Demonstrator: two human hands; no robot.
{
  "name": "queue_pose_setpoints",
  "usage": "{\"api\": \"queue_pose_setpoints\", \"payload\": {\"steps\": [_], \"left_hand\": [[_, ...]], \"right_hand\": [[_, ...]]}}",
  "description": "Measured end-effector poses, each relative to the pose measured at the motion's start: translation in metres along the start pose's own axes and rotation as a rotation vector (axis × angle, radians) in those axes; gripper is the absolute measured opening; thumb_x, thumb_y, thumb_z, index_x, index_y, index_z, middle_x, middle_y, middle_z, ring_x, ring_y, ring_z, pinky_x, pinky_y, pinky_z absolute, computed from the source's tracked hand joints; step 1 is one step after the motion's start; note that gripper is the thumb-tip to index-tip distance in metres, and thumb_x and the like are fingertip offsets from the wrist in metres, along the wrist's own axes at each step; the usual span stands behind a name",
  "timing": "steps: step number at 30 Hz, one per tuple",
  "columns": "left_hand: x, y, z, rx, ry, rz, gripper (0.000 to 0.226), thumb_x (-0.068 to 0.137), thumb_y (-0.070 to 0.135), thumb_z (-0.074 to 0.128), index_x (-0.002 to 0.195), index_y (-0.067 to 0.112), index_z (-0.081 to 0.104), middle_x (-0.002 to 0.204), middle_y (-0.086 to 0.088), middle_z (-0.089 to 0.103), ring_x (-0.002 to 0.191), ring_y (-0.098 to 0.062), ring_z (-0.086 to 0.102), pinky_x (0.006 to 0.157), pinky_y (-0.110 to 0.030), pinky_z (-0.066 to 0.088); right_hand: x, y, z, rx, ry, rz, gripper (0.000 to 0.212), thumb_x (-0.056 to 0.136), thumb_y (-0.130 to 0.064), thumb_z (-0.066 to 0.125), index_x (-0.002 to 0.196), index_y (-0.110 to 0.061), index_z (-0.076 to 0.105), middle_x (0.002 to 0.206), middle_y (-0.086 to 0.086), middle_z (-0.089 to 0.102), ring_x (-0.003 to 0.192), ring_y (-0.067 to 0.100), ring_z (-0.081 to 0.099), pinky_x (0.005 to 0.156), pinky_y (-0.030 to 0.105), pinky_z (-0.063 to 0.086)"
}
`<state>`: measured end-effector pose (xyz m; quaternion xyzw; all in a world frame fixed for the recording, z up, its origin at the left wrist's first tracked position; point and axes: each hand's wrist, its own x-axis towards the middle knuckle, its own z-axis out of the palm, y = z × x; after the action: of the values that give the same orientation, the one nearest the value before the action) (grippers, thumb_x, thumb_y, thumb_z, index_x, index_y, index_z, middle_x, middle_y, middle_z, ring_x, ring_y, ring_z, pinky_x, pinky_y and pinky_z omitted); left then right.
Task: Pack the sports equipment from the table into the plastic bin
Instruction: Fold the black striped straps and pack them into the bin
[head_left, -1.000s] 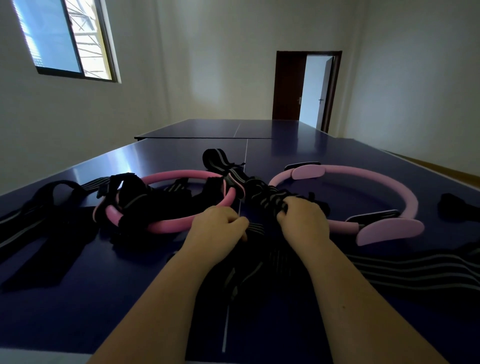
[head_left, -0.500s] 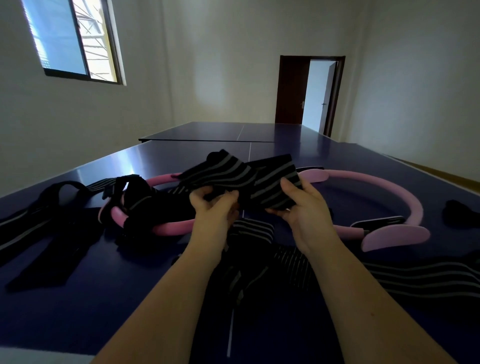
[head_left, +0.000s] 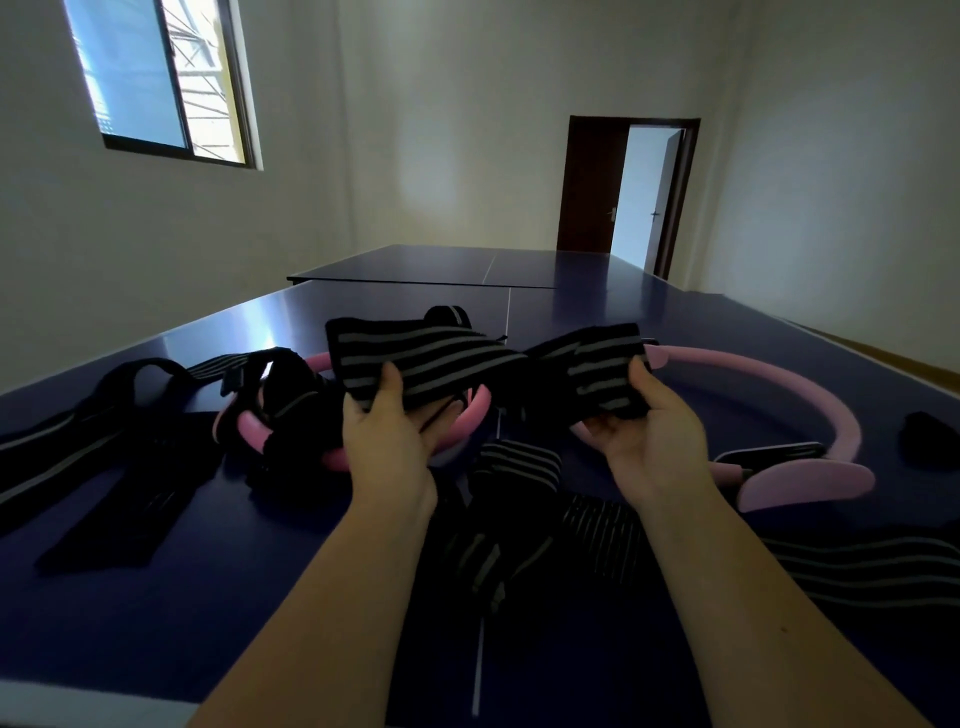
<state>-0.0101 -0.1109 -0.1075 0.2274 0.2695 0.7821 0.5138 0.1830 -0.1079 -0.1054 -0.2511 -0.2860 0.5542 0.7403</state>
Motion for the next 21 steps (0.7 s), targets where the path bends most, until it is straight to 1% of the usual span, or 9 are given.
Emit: {"api": "queue_pose_setpoints", "payload": {"steps": [3,5,7,8,11,14,16,18,21], "left_hand": [[-0.003,-0.001,0.002,-0.018,0.039,0.026,0.017,0.101,0.019,0.056,0.117,0.022,0.058,0.105,-0.005,0.072,0.087,-0.028,0.075,0.073,-0.042,0.062],[-0.001,0.001,0.0,-0.082,0.106,0.037,0.019,0.101,0.017,0.056,0.119,0.022,0.057,0.106,-0.003,0.07,0.088,-0.028,0.074,0.071,-0.041,0.062],[0.002,0.001,-0.002,-0.113,0.159,0.04,0.026,0.101,0.017,0.056,0.126,0.022,0.055,0.109,-0.004,0.069,0.09,-0.029,0.073,0.071,-0.041,0.062],[0.002,0.001,-0.002,-0.117,0.175,0.038,0.027,0.101,0.017,0.056,0.126,0.022,0.054,0.11,-0.005,0.068,0.089,-0.028,0.073,0.07,-0.04,0.062],[0.003,-0.001,-0.004,-0.129,0.217,0.018,0.022,0.101,0.019,0.056,0.121,0.026,0.052,0.108,-0.004,0.067,0.084,-0.023,0.073,0.066,-0.037,0.062],[0.012,0.004,-0.008,-0.176,0.291,0.031,0.023,0.102,0.019,0.052,0.122,0.029,0.05,0.112,0.0,0.064,0.099,-0.023,0.067,0.057,-0.034,0.06],[0.014,0.006,-0.008,-0.178,0.275,0.027,0.028,0.102,0.019,0.052,0.129,0.027,0.05,0.117,-0.001,0.064,0.105,-0.025,0.066,0.061,-0.038,0.062],[0.013,0.004,-0.007,-0.166,0.245,0.013,0.031,0.102,0.02,0.053,0.132,0.028,0.048,0.12,-0.004,0.064,0.107,-0.028,0.067,0.069,-0.043,0.063],[0.012,0.006,-0.007,-0.145,0.241,0.018,0.036,0.101,0.019,0.055,0.135,0.027,0.046,0.127,-0.003,0.061,0.111,-0.025,0.064,0.067,-0.04,0.063]], "right_hand": [[-0.001,0.003,0.001,0.083,0.044,0.004,0.023,0.097,-0.018,0.058,0.116,-0.008,0.067,0.109,0.011,0.074,0.11,0.03,0.066,0.102,0.055,0.048],[-0.002,0.002,0.003,0.12,0.088,-0.021,0.022,0.097,-0.018,0.058,0.114,-0.007,0.067,0.104,0.009,0.076,0.105,0.028,0.068,0.086,0.045,0.057],[-0.001,0.002,0.002,0.146,0.115,-0.032,0.019,0.098,-0.019,0.057,0.109,-0.008,0.068,0.094,0.006,0.077,0.091,0.023,0.073,0.068,0.036,0.058],[0.0,0.002,0.001,0.155,0.122,-0.029,0.018,0.098,-0.02,0.057,0.108,-0.009,0.068,0.091,0.005,0.077,0.085,0.021,0.074,0.064,0.034,0.058],[-0.001,0.002,0.0,0.168,0.14,-0.037,0.017,0.099,-0.021,0.056,0.106,-0.01,0.068,0.089,0.005,0.077,0.084,0.021,0.073,0.067,0.036,0.057],[0.0,-0.006,-0.003,0.248,0.142,-0.06,0.025,0.098,-0.02,0.058,0.117,-0.008,0.067,0.107,0.009,0.075,0.095,0.024,0.072,0.084,0.045,0.058],[-0.001,-0.006,-0.003,0.256,0.118,-0.04,0.028,0.097,-0.021,0.058,0.12,-0.007,0.066,0.113,0.011,0.073,0.092,0.023,0.074,0.075,0.04,0.061],[-0.002,-0.003,-0.001,0.266,0.094,-0.002,0.028,0.098,-0.023,0.056,0.119,-0.008,0.066,0.108,0.009,0.075,0.085,0.021,0.075,0.065,0.036,0.061],[-0.004,-0.006,-0.003,0.329,0.057,0.017,0.027,0.097,-0.023,0.056,0.117,-0.009,0.067,0.107,0.009,0.074,0.085,0.023,0.075,0.065,0.038,0.061]]}}
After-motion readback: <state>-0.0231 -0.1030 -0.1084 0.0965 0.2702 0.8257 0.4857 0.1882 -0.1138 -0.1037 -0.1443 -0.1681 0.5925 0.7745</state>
